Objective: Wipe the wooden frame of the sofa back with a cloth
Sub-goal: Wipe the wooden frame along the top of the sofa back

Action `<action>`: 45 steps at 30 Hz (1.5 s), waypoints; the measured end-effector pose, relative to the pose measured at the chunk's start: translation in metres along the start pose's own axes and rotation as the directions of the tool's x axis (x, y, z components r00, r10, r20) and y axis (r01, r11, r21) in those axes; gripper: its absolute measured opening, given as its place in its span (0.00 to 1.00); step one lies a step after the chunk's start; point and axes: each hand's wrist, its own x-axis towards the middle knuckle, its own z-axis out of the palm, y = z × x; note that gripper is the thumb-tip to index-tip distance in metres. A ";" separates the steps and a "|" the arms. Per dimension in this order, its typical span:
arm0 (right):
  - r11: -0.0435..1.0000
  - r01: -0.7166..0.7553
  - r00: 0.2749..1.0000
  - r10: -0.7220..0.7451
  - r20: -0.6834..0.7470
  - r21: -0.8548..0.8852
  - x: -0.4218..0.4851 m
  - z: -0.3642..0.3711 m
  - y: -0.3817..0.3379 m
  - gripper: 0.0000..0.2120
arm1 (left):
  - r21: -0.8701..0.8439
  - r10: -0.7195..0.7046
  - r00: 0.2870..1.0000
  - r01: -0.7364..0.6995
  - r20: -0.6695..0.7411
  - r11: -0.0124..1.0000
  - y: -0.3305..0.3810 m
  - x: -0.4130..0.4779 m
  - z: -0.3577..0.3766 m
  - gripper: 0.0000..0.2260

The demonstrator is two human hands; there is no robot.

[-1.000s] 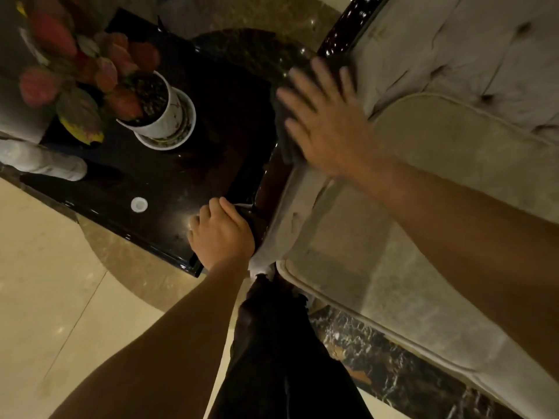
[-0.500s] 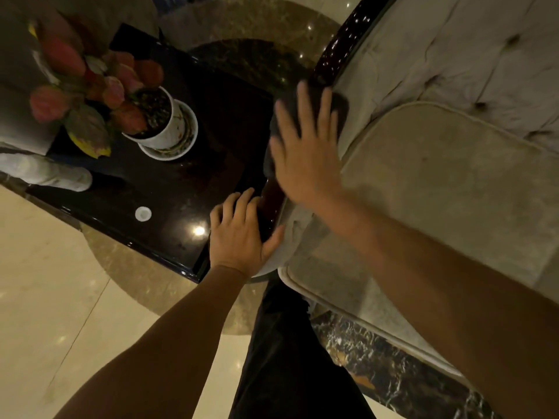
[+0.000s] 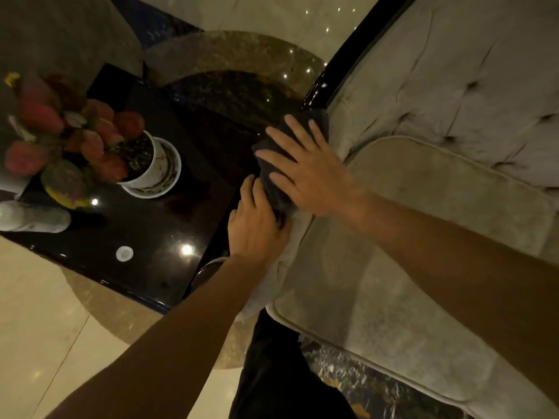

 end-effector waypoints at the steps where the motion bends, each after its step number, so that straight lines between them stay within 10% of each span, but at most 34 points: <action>1: 1.000 -0.005 1.000 0.006 0.007 -0.026 0.012 -0.005 0.027 0.25 | 0.003 0.013 1.000 -0.013 -0.006 1.000 0.012 0.019 -0.004 0.37; 5: 0.866 -0.493 0.866 0.498 -0.051 0.078 0.081 -0.019 0.093 0.25 | 0.081 0.052 0.999 -0.052 0.003 0.995 0.050 0.094 -0.017 0.40; 11: 0.996 -0.019 0.997 0.025 0.070 -0.093 0.067 -0.031 0.141 0.25 | 0.017 -0.046 0.997 0.045 0.058 0.999 0.075 0.139 -0.018 0.38; 15: 0.850 -0.471 0.882 0.461 -0.100 -0.236 0.113 -0.061 0.213 0.25 | 0.125 0.016 0.994 -0.029 0.105 0.992 0.090 0.168 -0.018 0.42; 21: 0.949 -0.145 0.980 0.177 0.092 -0.281 0.106 -0.068 0.213 0.27 | 0.094 -0.010 0.988 -0.004 0.155 0.996 0.122 0.218 -0.021 0.37; 26: 0.711 -0.649 0.760 0.624 -0.182 -0.269 0.132 -0.101 0.265 0.24 | 0.130 0.047 0.989 -0.065 0.138 0.989 0.120 0.215 -0.017 0.33; 33: 0.869 -0.324 0.931 0.363 0.038 -0.374 0.126 -0.085 0.237 0.31 | 0.083 0.064 0.986 -0.077 0.153 0.994 0.117 0.216 -0.022 0.27; 38: 0.636 -0.700 0.711 0.664 -0.233 -0.324 0.133 -0.120 0.294 0.29 | 0.090 0.066 0.986 -0.080 0.151 0.993 0.116 0.216 -0.019 0.26; 45: 0.881 -0.302 0.945 0.327 0.008 -0.365 0.113 -0.094 0.243 0.28 | 0.149 0.081 0.989 -0.099 0.125 0.984 0.118 0.213 -0.021 0.27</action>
